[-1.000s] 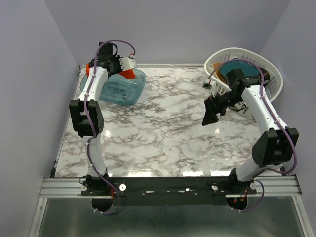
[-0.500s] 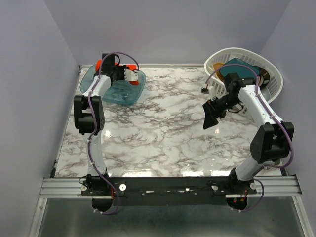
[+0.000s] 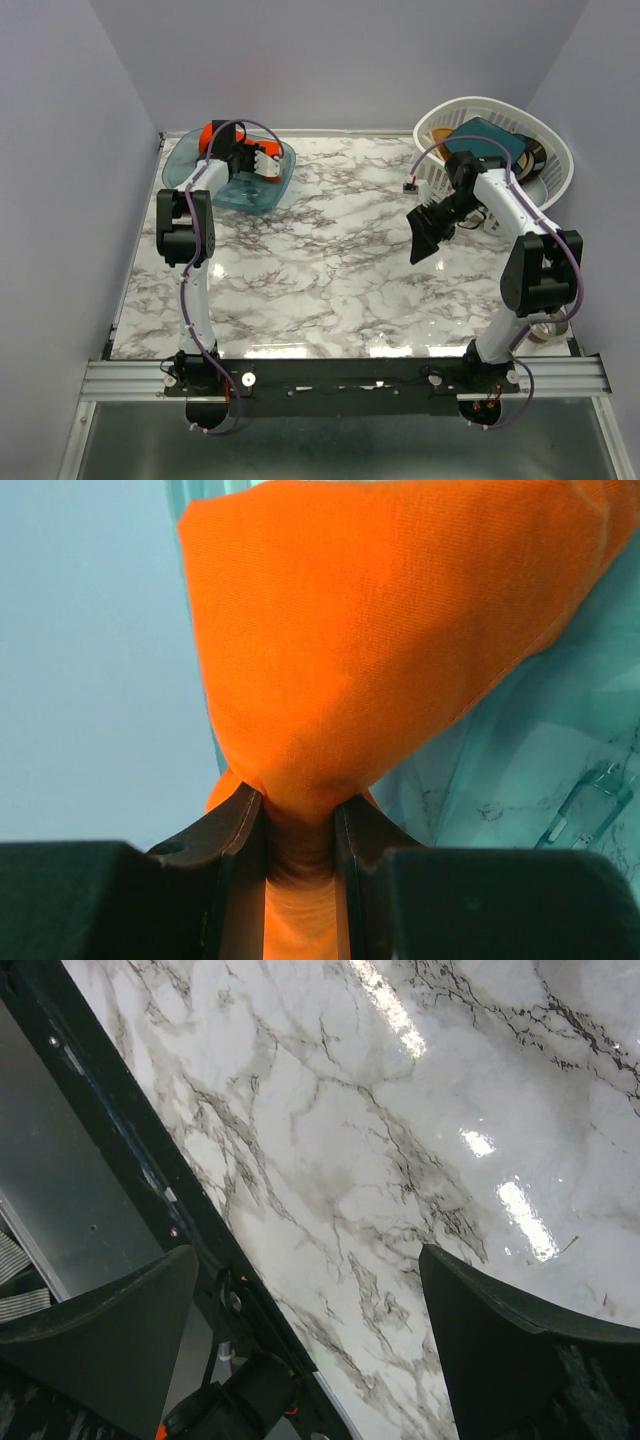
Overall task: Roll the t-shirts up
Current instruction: Place the T-shirt in the bin, then reset both arms
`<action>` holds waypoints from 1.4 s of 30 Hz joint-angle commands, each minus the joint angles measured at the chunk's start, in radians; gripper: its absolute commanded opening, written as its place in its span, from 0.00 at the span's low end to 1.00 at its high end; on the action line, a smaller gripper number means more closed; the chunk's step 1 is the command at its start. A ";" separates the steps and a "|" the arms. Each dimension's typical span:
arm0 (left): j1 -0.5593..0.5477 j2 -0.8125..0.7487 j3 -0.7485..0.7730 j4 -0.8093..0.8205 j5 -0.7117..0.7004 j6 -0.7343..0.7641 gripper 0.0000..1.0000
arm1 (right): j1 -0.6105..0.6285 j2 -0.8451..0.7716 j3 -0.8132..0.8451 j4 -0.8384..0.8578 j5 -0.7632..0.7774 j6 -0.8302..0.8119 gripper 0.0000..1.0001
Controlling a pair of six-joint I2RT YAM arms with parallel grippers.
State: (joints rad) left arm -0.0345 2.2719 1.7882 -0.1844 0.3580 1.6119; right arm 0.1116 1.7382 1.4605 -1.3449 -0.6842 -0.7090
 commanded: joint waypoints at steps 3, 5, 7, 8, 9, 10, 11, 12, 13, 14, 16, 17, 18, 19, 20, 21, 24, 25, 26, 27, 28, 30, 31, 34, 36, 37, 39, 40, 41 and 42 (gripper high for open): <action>0.004 0.014 -0.035 0.036 -0.068 -0.001 0.00 | -0.004 0.046 0.044 -0.106 0.006 -0.020 1.00; 0.005 0.000 -0.058 0.025 -0.070 -0.027 0.00 | -0.004 0.050 0.044 -0.105 0.002 -0.020 1.00; 0.005 -0.012 -0.073 0.011 -0.062 -0.050 0.00 | -0.004 0.052 0.040 -0.105 -0.003 -0.020 1.00; 0.005 -0.023 -0.079 -0.007 -0.062 -0.056 0.00 | -0.004 0.055 0.038 -0.103 -0.005 -0.020 1.00; 0.005 -0.029 -0.087 -0.012 -0.060 -0.058 0.00 | -0.006 0.055 0.035 -0.103 -0.008 -0.020 1.00; 0.005 -0.032 -0.107 -0.012 -0.063 -0.058 0.00 | -0.004 0.057 0.034 -0.103 -0.009 -0.020 1.00; 0.005 -0.038 -0.118 0.000 -0.062 -0.058 0.00 | -0.006 0.058 0.034 -0.102 -0.011 -0.020 1.00; 0.005 -0.038 -0.124 0.005 -0.063 -0.061 0.00 | -0.004 0.061 0.034 -0.103 -0.012 -0.021 1.00; 0.005 -0.037 -0.122 -0.001 -0.067 -0.067 0.00 | -0.004 0.063 0.035 -0.103 -0.012 -0.020 1.00; 0.005 -0.029 -0.116 -0.010 -0.065 -0.070 0.00 | -0.006 0.064 0.037 -0.103 -0.011 -0.020 1.00; 0.005 -0.019 -0.092 -0.035 -0.067 -0.072 0.00 | -0.004 0.069 0.038 -0.103 -0.011 -0.020 1.00; 0.005 -0.012 -0.089 -0.046 -0.057 -0.075 0.00 | -0.004 0.070 0.038 -0.102 -0.011 -0.020 1.00; 0.007 -0.011 -0.087 -0.049 -0.048 -0.070 0.00 | -0.004 0.072 0.038 -0.103 -0.011 -0.020 1.00; 0.010 -0.011 -0.092 -0.052 -0.030 -0.051 0.00 | -0.006 0.072 0.037 -0.102 -0.011 -0.020 1.00; 0.016 -0.014 -0.090 -0.065 0.001 -0.038 0.00 | -0.004 0.072 0.035 -0.103 -0.011 -0.020 1.00; 0.019 -0.015 -0.089 -0.073 0.019 -0.030 0.00 | -0.004 0.072 0.034 -0.102 -0.011 -0.018 1.00; 0.025 -0.008 -0.066 -0.125 0.059 0.005 0.00 | -0.004 0.073 0.031 -0.100 -0.009 -0.018 1.00; 0.024 -0.006 -0.055 -0.136 0.061 0.008 0.00 | -0.004 0.072 0.028 -0.097 -0.008 -0.017 1.00; 0.025 -0.003 -0.049 -0.154 0.056 0.008 0.02 | -0.004 0.073 0.027 -0.099 -0.009 -0.018 1.00; 0.025 -0.002 -0.041 -0.170 0.053 0.008 0.12 | -0.004 0.073 0.027 -0.099 -0.009 -0.017 1.00; 0.024 -0.003 -0.027 -0.188 0.053 0.005 0.21 | -0.004 0.073 0.032 -0.103 -0.011 -0.018 1.00; 0.025 -0.035 -0.023 -0.251 0.061 -0.024 0.41 | -0.004 0.072 0.043 -0.112 -0.012 -0.027 1.00; 0.024 -0.054 -0.030 -0.272 0.074 -0.029 0.46 | -0.006 0.070 0.047 -0.125 -0.014 -0.033 1.00; 0.024 -0.156 -0.076 -0.351 0.108 -0.069 0.64 | -0.006 0.072 0.069 -0.138 -0.032 -0.056 1.00; 0.025 -0.242 -0.099 -0.351 0.114 -0.107 0.99 | -0.004 0.075 0.092 -0.143 -0.049 -0.061 1.00; 0.024 -0.267 -0.105 -0.337 0.113 -0.178 0.99 | -0.004 0.073 0.101 -0.142 -0.060 -0.061 1.00; 0.025 -0.322 -0.093 -0.271 0.067 -0.271 0.99 | -0.004 0.073 0.132 -0.138 -0.087 -0.057 1.00; 0.025 -0.336 -0.060 -0.247 0.050 -0.370 0.99 | -0.006 0.072 0.142 -0.135 -0.097 -0.056 1.00; 0.025 -0.357 -0.037 -0.227 0.004 -0.415 0.99 | -0.004 0.072 0.153 -0.134 -0.106 -0.056 1.00; 0.025 -0.367 -0.011 -0.231 -0.010 -0.446 0.99 | -0.004 0.070 0.173 -0.134 -0.123 -0.060 1.00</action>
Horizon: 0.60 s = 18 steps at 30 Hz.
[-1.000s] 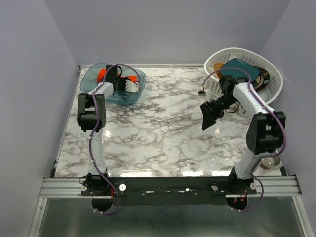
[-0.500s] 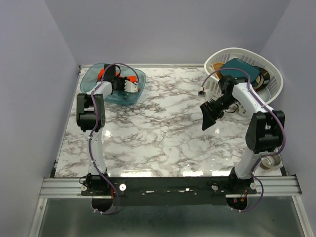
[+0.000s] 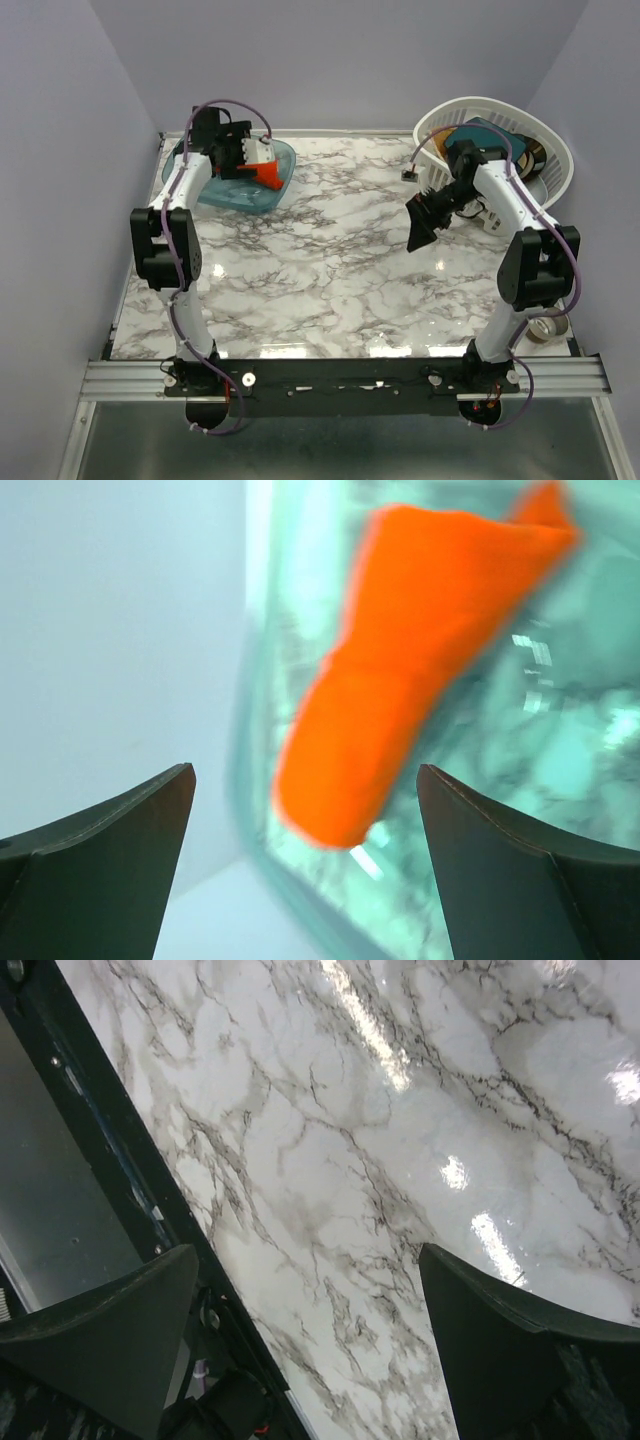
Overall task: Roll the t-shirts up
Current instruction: Reset both arms
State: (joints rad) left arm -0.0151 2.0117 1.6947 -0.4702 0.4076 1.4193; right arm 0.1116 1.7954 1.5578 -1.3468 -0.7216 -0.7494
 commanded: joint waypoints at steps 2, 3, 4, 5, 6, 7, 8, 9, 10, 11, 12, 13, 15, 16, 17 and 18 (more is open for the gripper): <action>0.004 -0.148 0.134 0.042 -0.082 -0.337 0.99 | -0.006 0.007 0.093 -0.130 -0.105 -0.025 1.00; 0.000 -0.163 0.141 0.036 -0.110 -0.362 0.99 | -0.004 0.004 0.099 -0.126 -0.122 -0.025 1.00; 0.000 -0.181 0.149 0.025 -0.119 -0.390 0.99 | -0.004 0.001 0.111 -0.121 -0.131 -0.024 1.00; -0.003 -0.212 0.154 -0.016 -0.125 -0.413 0.99 | -0.004 -0.007 0.119 -0.108 -0.136 -0.022 1.00; -0.005 -0.226 0.158 -0.048 -0.127 -0.448 0.99 | -0.004 -0.017 0.123 -0.094 -0.131 -0.005 1.00; -0.011 -0.238 0.161 -0.079 -0.128 -0.471 0.99 | -0.004 -0.033 0.125 -0.048 -0.125 0.005 1.00; -0.014 -0.258 0.161 -0.135 -0.130 -0.497 0.99 | -0.004 -0.048 0.124 -0.022 -0.118 0.012 1.00; -0.017 -0.264 0.163 -0.168 -0.128 -0.567 0.99 | -0.004 -0.094 0.114 0.015 -0.080 0.043 1.00; -0.025 -0.265 0.174 -0.209 -0.112 -0.597 0.99 | -0.004 -0.123 0.096 0.067 -0.041 0.079 1.00; -0.026 -0.266 0.192 -0.285 -0.095 -0.637 0.99 | -0.004 -0.166 0.035 0.200 -0.003 0.108 1.00; -0.028 -0.269 0.194 -0.306 -0.073 -0.678 0.99 | -0.006 -0.204 0.000 0.266 0.075 0.154 1.00; -0.031 -0.274 0.185 -0.329 -0.028 -0.756 0.99 | -0.004 -0.287 -0.036 0.334 0.108 0.177 1.00; -0.049 -0.289 0.162 -0.370 0.011 -0.802 0.99 | -0.003 -0.358 -0.149 0.515 0.161 0.223 1.00; -0.057 -0.297 0.119 -0.370 0.019 -0.856 0.99 | -0.001 -0.414 -0.177 0.585 0.165 0.235 1.00; -0.080 -0.316 0.097 -0.361 0.028 -0.875 0.99 | 0.000 -0.436 -0.195 0.610 0.171 0.255 1.00; -0.091 -0.326 0.074 -0.354 0.030 -0.896 0.99 | 0.005 -0.455 -0.217 0.627 0.178 0.293 1.00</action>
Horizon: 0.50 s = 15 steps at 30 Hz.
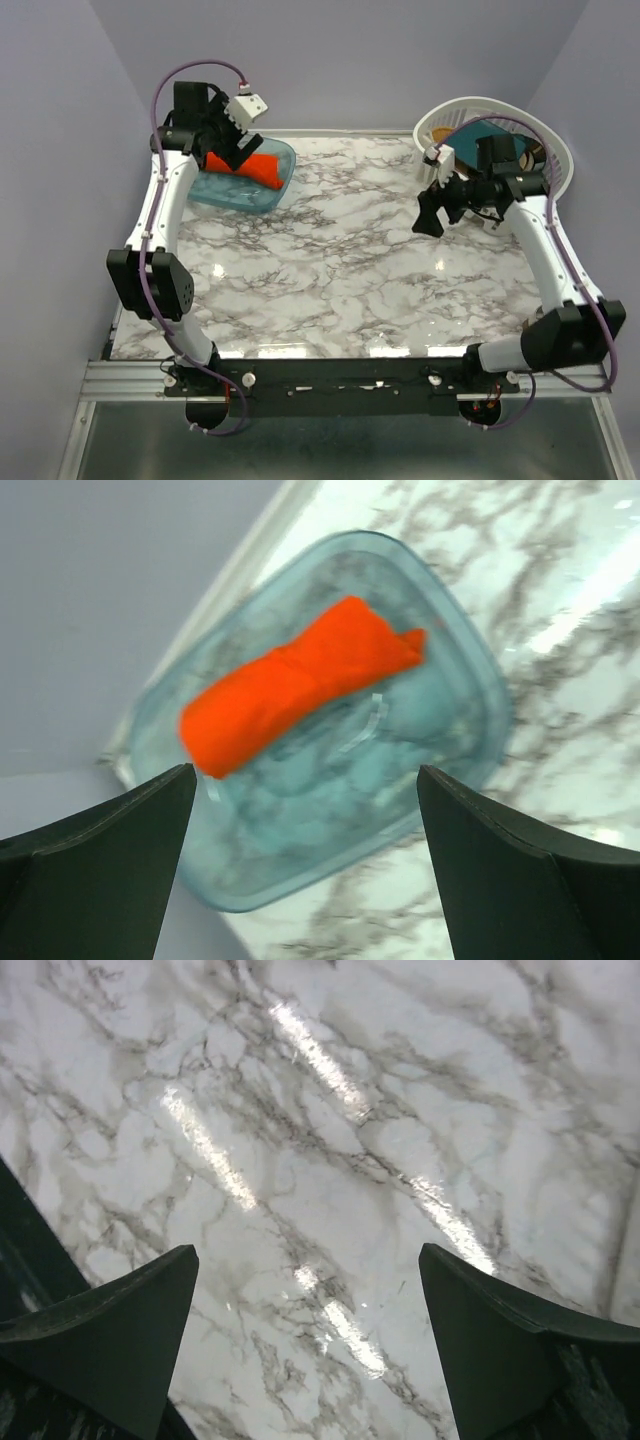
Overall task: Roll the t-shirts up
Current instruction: Reset both arms
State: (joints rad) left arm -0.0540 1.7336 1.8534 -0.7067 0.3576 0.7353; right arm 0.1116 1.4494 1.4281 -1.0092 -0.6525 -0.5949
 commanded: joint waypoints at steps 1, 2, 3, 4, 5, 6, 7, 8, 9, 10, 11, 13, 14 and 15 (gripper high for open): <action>-0.064 -0.058 -0.126 -0.111 0.081 -0.229 0.99 | 0.011 -0.138 -0.100 0.323 0.128 0.171 1.00; -0.078 -0.086 -0.147 -0.087 0.077 -0.267 0.99 | 0.019 -0.152 -0.107 0.336 0.155 0.196 1.00; -0.101 -0.100 -0.170 -0.076 0.078 -0.283 0.99 | 0.036 -0.162 -0.115 0.343 0.201 0.219 1.00; -0.116 -0.112 -0.190 -0.071 0.080 -0.292 0.99 | 0.037 -0.173 -0.129 0.348 0.221 0.260 1.00; -0.130 -0.140 -0.225 -0.060 0.077 -0.319 0.99 | 0.042 -0.202 -0.142 0.371 0.247 0.283 1.00; -0.164 -0.153 -0.247 -0.053 0.049 -0.339 0.99 | 0.046 -0.217 -0.156 0.385 0.293 0.309 1.00; -0.176 -0.170 -0.270 -0.037 0.032 -0.368 0.99 | 0.046 -0.231 -0.178 0.395 0.306 0.346 1.00; -0.187 -0.199 -0.319 -0.011 0.021 -0.391 0.99 | 0.049 -0.245 -0.184 0.397 0.310 0.354 1.00; -0.197 -0.215 -0.344 0.001 0.027 -0.431 0.99 | 0.057 -0.271 -0.190 0.396 0.317 0.357 1.00; -0.210 -0.229 -0.367 0.007 0.038 -0.448 0.99 | 0.059 -0.283 -0.201 0.397 0.318 0.359 1.00; -0.214 -0.250 -0.409 0.022 0.046 -0.464 0.99 | 0.063 -0.291 -0.218 0.396 0.324 0.362 1.00; -0.216 -0.270 -0.447 0.036 0.061 -0.510 0.99 | 0.071 -0.313 -0.224 0.388 0.349 0.371 1.00; -0.216 -0.291 -0.476 0.042 0.066 -0.517 0.99 | 0.074 -0.313 -0.221 0.362 0.340 0.359 1.00; -0.218 -0.304 -0.491 0.049 0.067 -0.522 0.99 | 0.077 -0.314 -0.219 0.347 0.323 0.345 1.00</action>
State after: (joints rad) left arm -0.2760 1.4956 1.4364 -0.7139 0.3969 0.3229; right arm 0.1696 1.1755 1.2190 -0.6685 -0.3737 -0.2779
